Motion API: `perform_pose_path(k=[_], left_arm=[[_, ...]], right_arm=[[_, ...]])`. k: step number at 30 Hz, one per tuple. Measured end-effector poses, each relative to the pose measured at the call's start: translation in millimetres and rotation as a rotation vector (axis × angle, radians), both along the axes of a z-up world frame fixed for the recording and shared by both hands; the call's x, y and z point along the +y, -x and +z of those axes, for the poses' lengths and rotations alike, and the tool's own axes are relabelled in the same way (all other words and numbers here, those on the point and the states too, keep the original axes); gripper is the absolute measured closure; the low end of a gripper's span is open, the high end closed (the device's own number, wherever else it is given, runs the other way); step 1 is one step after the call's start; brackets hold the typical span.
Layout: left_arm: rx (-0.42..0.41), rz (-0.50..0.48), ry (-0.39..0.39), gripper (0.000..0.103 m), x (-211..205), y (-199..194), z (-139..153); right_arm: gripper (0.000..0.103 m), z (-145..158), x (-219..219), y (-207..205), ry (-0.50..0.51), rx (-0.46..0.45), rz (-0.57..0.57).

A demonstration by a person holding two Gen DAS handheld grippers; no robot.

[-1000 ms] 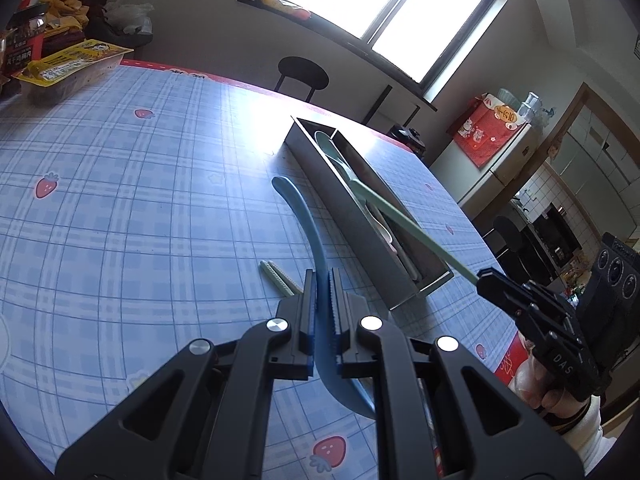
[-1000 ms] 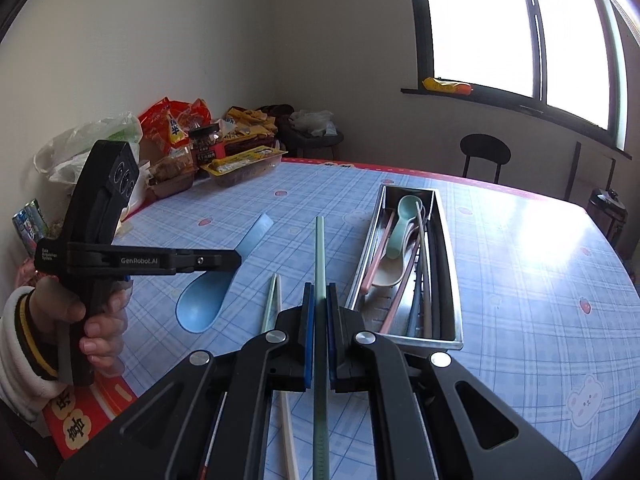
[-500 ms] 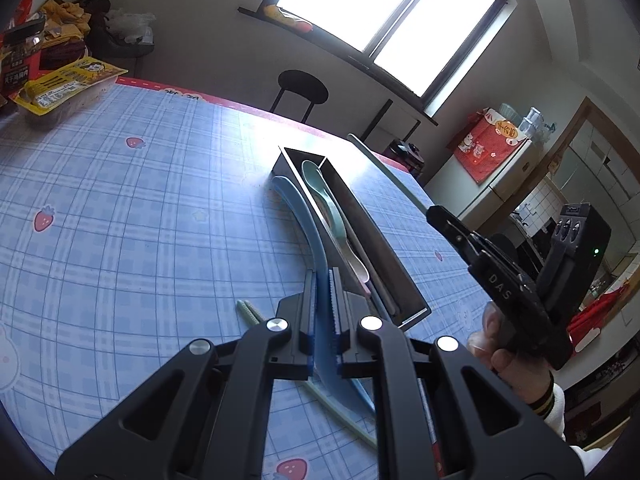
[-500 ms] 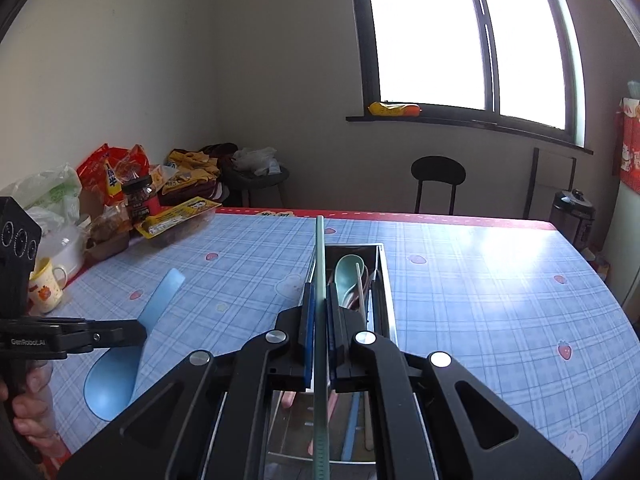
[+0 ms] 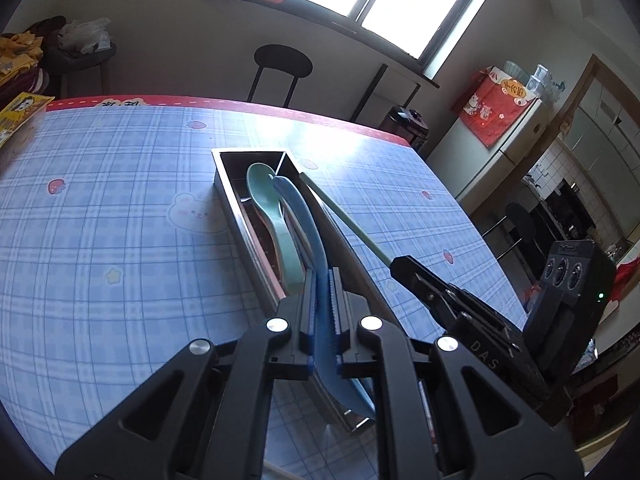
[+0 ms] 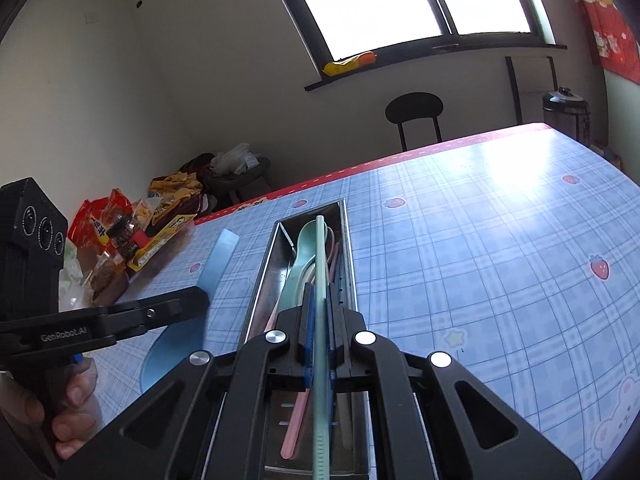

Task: Organize utensils
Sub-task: 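Carry the blue spoon into the tray with the left tool while the right tool carries the green chopstick, then open the left tool on the blue spoon while the right tool releases the green chopstick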

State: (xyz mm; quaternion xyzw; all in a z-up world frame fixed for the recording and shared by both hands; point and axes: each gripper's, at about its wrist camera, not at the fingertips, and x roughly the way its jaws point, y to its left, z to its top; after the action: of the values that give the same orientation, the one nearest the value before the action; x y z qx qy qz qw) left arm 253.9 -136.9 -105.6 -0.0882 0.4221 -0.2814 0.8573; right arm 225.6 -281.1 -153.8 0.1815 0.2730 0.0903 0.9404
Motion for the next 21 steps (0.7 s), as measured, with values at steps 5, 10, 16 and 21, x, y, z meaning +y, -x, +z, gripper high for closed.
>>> perform_pose_path(k=[5, 10, 16, 21], left_arm=[[0.016, -0.013, -0.042, 0.093, -22, -20, -10], [0.044, -0.012, -0.063, 0.093, -31, -34, -24], [0.062, -0.012, -0.083, 0.093, -33, -42, -38], [0.061, -0.018, -0.109, 0.093, -36, -46, -41]], right_arm=[[0.097, -8, -2, -6, -0.048, 0.031, 0.003], [0.097, -14, 0, -9, -0.051, 0.053, -0.004], [0.097, -19, 5, -16, -0.036, 0.076, 0.005], [0.097, -22, 7, -19, -0.027, 0.083, -0.001]])
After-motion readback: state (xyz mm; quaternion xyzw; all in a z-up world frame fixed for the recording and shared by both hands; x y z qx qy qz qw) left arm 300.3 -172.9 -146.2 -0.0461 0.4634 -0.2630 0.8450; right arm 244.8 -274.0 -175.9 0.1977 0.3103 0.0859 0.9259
